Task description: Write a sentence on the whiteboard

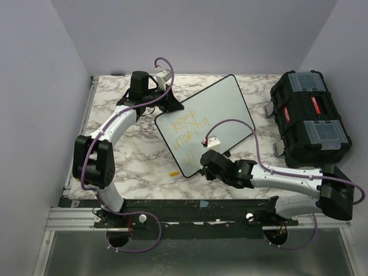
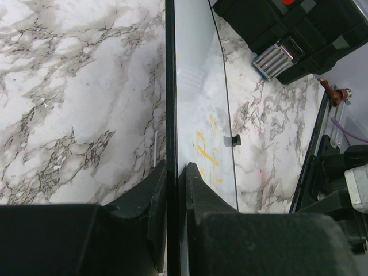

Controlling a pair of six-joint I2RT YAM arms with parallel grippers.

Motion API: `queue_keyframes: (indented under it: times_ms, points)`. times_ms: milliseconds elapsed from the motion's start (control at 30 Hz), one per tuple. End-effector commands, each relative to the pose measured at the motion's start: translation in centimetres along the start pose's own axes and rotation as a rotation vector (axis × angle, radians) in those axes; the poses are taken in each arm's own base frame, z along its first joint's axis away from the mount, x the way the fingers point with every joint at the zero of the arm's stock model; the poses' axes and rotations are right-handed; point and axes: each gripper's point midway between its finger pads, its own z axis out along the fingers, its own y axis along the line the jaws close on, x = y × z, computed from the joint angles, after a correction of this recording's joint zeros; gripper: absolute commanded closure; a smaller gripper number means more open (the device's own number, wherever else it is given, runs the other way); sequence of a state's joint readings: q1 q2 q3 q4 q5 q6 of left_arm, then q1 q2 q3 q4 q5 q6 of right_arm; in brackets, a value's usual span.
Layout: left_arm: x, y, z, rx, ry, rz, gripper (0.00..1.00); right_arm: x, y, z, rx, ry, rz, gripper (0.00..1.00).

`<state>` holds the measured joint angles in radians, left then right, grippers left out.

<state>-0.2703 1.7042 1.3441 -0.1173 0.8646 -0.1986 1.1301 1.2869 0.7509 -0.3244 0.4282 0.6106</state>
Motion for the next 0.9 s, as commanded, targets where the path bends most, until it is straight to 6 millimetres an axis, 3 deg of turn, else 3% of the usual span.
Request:
queue_keyframes:
  times_ms: [0, 333, 867]
  points:
    - [3.3, -0.8, 1.3, 0.059, 0.091, 0.032, 1.0, -2.3, 0.5, -1.4, -0.019, -0.046, 0.034, 0.99]
    - [3.3, -0.8, 1.3, 0.059, 0.091, 0.031, 1.0, -6.3, 1.7, -1.4, -0.021, -0.162, 0.06, 0.99]
    - [3.2, -1.0, 1.2, 0.063, 0.089, 0.037, 1.0, -8.3, 2.0, 0.2, 0.05, -0.211, 0.04, 0.99]
